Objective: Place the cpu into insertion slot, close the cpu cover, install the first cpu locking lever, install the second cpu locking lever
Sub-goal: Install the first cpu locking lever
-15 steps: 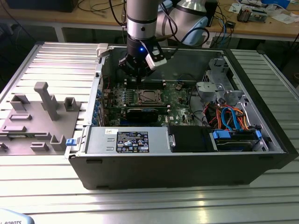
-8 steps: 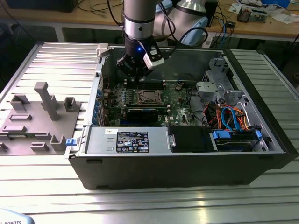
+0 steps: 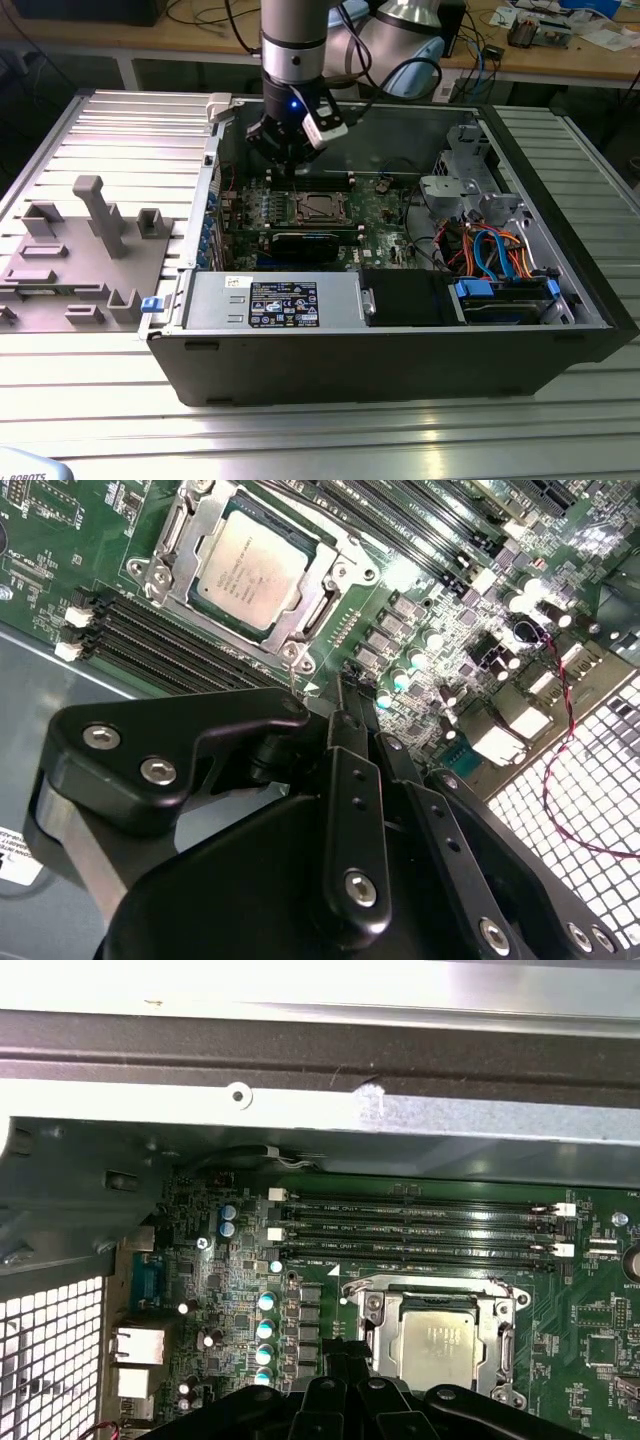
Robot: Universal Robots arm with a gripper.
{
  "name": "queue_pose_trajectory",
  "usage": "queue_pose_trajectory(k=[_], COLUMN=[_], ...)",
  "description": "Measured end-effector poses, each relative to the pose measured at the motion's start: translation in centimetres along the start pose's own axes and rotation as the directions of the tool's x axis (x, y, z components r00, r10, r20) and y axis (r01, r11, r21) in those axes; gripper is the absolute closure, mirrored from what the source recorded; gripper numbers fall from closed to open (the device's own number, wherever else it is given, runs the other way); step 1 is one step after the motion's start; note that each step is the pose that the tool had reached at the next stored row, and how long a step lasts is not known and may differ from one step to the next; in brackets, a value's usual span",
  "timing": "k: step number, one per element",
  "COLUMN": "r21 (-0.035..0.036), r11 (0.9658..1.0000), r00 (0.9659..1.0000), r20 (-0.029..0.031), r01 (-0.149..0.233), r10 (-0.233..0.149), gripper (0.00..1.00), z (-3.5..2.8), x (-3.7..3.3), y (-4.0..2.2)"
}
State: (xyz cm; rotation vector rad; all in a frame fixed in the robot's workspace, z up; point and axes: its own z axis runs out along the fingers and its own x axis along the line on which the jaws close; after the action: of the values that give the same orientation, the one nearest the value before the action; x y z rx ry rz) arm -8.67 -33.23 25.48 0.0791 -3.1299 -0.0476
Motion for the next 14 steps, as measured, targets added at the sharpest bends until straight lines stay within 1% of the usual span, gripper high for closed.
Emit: queue_pose_trajectory(k=[7, 11, 14], r21=[0.0000, 0.0000, 0.0001], r11=[1.0000, 1.0000, 1.0000], r00=[1.0000, 1.0000, 1.0000], r20=[0.0000, 0.0001, 0.0002], r01=[0.000, 0.000, 0.000], r10=[0.000, 0.000, 0.000], gripper=[0.89, 0.89, 0.89], z=[0.01, 0.00, -0.09], x=[0.24, 0.70, 0.91], y=[0.09, 0.13, 0.20])
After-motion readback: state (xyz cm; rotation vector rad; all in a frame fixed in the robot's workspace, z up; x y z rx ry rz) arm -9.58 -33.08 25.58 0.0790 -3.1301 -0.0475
